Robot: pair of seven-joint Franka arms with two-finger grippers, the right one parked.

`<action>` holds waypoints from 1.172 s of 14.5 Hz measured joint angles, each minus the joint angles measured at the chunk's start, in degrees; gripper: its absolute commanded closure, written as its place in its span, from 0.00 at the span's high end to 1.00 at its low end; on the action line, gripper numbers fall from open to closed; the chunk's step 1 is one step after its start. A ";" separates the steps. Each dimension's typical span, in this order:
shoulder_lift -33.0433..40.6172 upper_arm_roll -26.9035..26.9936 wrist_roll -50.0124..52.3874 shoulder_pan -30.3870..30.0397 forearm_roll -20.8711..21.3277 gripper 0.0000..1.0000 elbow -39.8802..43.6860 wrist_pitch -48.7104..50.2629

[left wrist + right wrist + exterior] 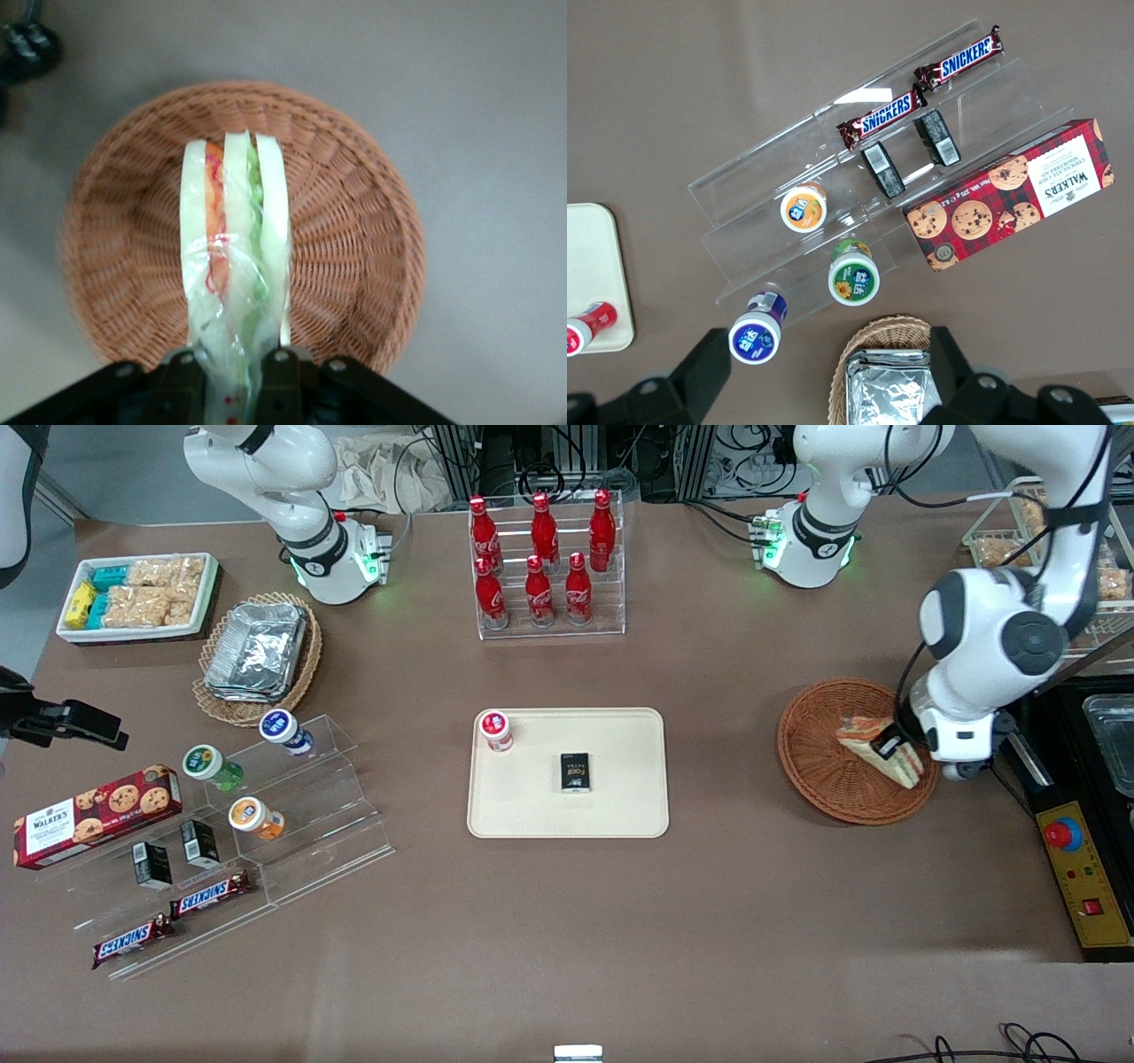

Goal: Place sandwich from basket to tray
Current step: 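Lift the sandwich out of the basket with the left gripper, then carry the sandwich over and lower it onto the cream tray beside the tissue pack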

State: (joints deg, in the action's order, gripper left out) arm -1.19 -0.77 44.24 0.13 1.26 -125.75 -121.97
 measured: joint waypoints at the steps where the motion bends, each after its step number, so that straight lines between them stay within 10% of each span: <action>1: 0.49 -0.10 -1.35 0.07 0.05 0.00 4.92 6.15; 8: 0.98 -8.07 -19.01 0.44 -0.07 0.00 28.27 32.23; 17: -6.74 -23.52 -17.68 5.36 -7.82 0.00 21.92 12.15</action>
State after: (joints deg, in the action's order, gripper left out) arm -7.93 -24.29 26.56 5.49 -6.56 -103.83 -109.82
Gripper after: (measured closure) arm 0.802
